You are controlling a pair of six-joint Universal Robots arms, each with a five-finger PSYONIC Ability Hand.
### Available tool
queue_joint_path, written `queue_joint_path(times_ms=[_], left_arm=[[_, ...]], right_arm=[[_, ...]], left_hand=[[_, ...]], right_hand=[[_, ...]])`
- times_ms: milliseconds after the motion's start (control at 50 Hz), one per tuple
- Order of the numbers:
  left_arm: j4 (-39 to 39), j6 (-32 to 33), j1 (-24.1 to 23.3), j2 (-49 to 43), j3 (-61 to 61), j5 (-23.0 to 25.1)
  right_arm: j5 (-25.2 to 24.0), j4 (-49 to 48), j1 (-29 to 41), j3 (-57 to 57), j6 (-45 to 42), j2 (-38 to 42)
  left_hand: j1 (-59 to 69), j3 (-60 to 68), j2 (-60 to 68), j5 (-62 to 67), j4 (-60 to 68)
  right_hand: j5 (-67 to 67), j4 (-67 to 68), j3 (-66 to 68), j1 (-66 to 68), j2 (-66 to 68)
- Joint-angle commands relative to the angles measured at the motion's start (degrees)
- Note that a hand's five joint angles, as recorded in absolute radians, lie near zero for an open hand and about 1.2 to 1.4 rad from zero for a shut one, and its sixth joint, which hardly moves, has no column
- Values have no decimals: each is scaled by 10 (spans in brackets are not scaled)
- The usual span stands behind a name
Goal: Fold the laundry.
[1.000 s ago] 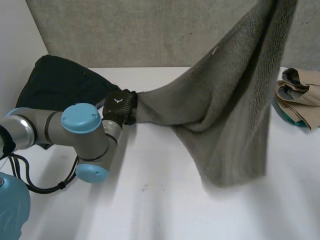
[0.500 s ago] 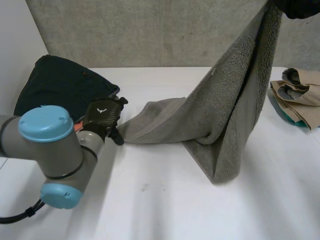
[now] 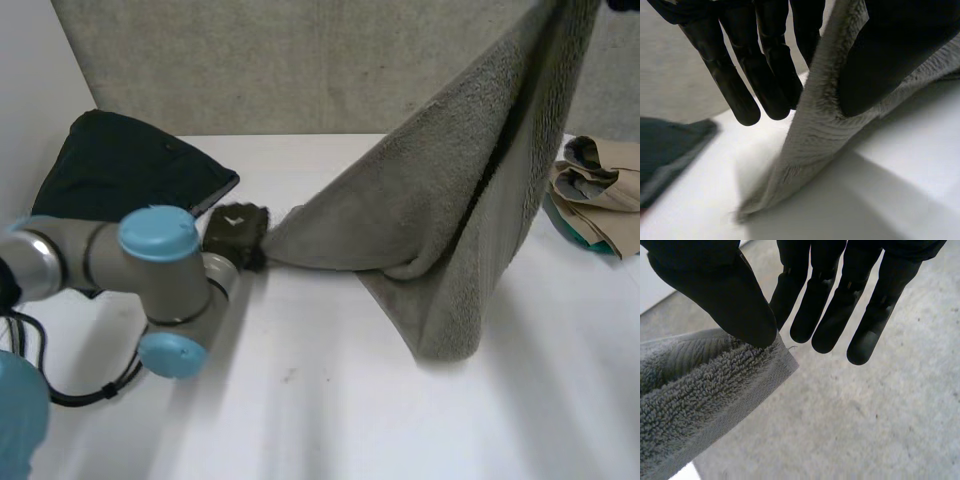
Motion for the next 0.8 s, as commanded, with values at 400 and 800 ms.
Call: queue_joint_path(times_ms=[400, 800], left_arm=[[-121, 167, 111, 280, -169, 125], [187, 180, 64, 131, 187, 65]], right_arm=[[148, 88, -17, 12, -252, 327], [178, -425, 30, -177, -141, 380]], left_hand=[[130, 120, 116, 147, 114], [130, 120, 116, 147, 114]], right_hand=[[130, 113, 118, 158, 126], [130, 113, 118, 158, 126]])
